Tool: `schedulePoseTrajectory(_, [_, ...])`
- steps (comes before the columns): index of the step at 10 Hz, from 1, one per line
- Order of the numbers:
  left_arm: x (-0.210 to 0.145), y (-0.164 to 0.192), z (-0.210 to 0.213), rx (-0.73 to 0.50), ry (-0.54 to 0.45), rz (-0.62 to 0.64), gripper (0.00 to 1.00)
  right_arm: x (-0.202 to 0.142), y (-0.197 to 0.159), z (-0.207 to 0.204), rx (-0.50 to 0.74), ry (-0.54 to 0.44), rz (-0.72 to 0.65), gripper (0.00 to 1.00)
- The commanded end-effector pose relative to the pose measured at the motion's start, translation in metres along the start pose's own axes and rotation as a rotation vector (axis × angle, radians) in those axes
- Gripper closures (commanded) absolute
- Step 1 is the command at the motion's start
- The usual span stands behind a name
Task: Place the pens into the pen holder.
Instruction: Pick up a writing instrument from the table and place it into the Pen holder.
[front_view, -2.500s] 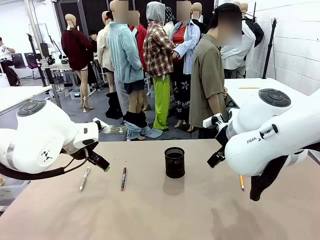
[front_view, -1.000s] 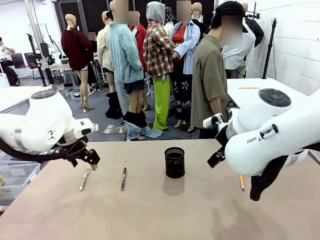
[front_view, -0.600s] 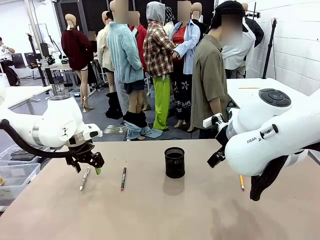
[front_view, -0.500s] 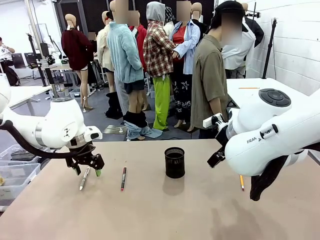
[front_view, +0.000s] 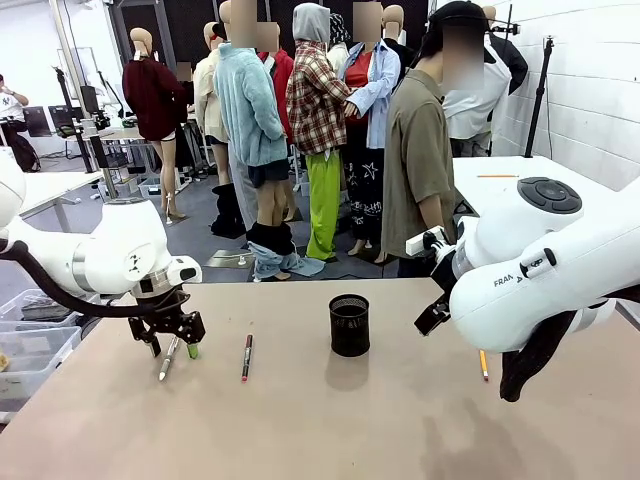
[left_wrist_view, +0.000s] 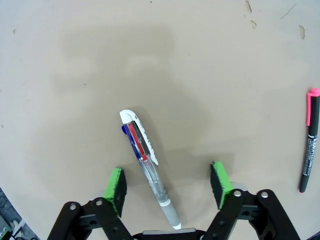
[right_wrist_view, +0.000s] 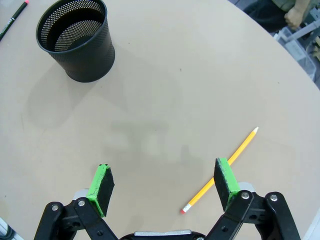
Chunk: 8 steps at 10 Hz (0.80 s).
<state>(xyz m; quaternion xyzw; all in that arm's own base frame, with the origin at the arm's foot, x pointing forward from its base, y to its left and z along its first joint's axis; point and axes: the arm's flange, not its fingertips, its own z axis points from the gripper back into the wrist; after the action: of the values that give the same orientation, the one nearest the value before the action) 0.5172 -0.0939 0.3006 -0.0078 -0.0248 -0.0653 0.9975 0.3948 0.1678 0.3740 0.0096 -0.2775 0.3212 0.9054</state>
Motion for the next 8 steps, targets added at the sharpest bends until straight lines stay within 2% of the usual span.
schedulePoseTrajectory(1, [-0.0075, -0.0015, 0.0101, 0.004, 0.016, 0.011, 0.64, -0.0003, 0.0002, -0.0002, 0.001, 0.001, 0.0, 0.0])
schedulePoseTrajectory(2, [-0.0087, -0.0018, 0.013, 0.01, 0.017, 0.007, 0.84, -0.0003, 0.0002, -0.0002, 0.001, 0.001, 0.0, 0.0])
schedulePoseTrajectory(3, [-0.0105, -0.0022, 0.0143, 0.017, 0.028, 0.006, 1.0, -0.0003, 0.0002, -0.0002, 0.001, 0.001, 0.0, 0.0])
schedulePoseTrajectory(8, [-0.0085, -0.0047, 0.0147, 0.037, 0.067, 0.004, 1.0, -0.0003, 0.0002, -0.0002, 0.001, 0.001, 0.0, 0.0])
